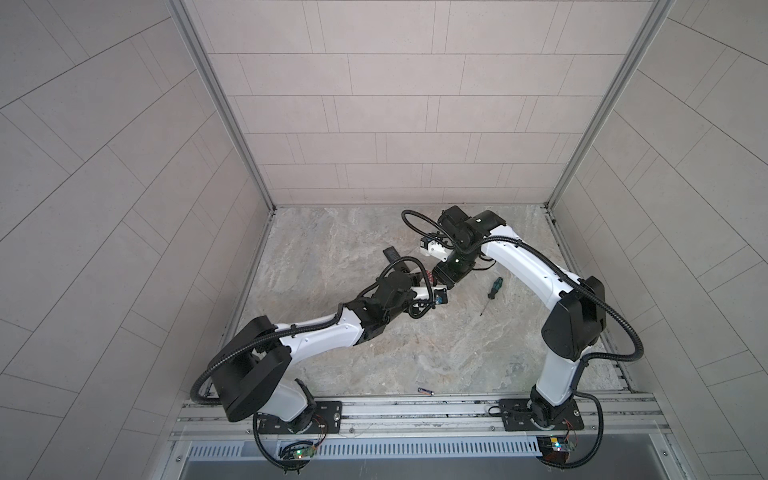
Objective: Unload the batteries from the remote control
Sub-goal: 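Lift the white-and-red remote with the right gripper toward the left gripper, then grasp the white-and-red remote's end with the left gripper while the right holds it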
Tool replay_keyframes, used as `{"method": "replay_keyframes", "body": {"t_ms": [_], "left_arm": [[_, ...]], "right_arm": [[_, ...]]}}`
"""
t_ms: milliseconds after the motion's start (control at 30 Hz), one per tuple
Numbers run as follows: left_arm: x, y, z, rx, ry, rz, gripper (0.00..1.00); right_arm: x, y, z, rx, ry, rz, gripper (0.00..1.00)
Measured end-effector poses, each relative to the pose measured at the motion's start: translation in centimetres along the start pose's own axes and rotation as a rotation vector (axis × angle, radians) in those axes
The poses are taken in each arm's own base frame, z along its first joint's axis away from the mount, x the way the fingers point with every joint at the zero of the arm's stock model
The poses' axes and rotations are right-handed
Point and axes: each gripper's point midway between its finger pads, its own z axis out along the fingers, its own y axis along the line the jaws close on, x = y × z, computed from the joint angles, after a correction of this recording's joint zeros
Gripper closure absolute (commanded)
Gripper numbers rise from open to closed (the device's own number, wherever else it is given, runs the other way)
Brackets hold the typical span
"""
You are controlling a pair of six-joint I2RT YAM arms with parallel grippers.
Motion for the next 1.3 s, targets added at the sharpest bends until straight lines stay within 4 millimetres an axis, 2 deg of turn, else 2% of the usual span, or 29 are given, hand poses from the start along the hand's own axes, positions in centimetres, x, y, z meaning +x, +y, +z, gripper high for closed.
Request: {"method": "replay_keyframes", "body": {"t_ms": [167, 333, 467, 833, 1000, 1100, 1300], "left_arm": [[0.3, 0.2, -1.0, -0.026, -0.005, -0.032, 0.45], [-0.5, 1.1, -2.2, -0.054, -0.049, -0.048, 0.46], [-0.3, 0.6, -2.6, -0.044, -0.057, -0.049, 0.47], [-0.5, 0.2, -2.6, -0.034, -0.079, -0.049, 0.72], [-0.2, -0.8, -2.6, 0.007, -0.074, -0.044, 0.85], [-0.2, -1.0, -2.6, 0.013, -0.072, -0.054, 0.94], [0.2, -0.6, -2.6, -0.005, -0.047, -0.109, 0.98]], "right_arm": [[0.5, 1.5, -0.2, -0.086, 0.013, -0.027, 0.64], [0.7, 3.0, -1.1, -0.158, 0.015, -0.054, 0.64], [0.8, 3.4, -1.2, -0.186, 0.016, -0.057, 0.64], [1.0, 4.3, -1.5, -0.236, 0.015, -0.064, 0.62], [1.0, 4.3, -1.8, -0.225, 0.001, -0.075, 0.50], [0.8, 4.2, -2.1, -0.210, -0.018, -0.087, 0.39], [-1.0, 3.4, -3.7, -0.171, -0.129, -0.082, 0.21]]}}
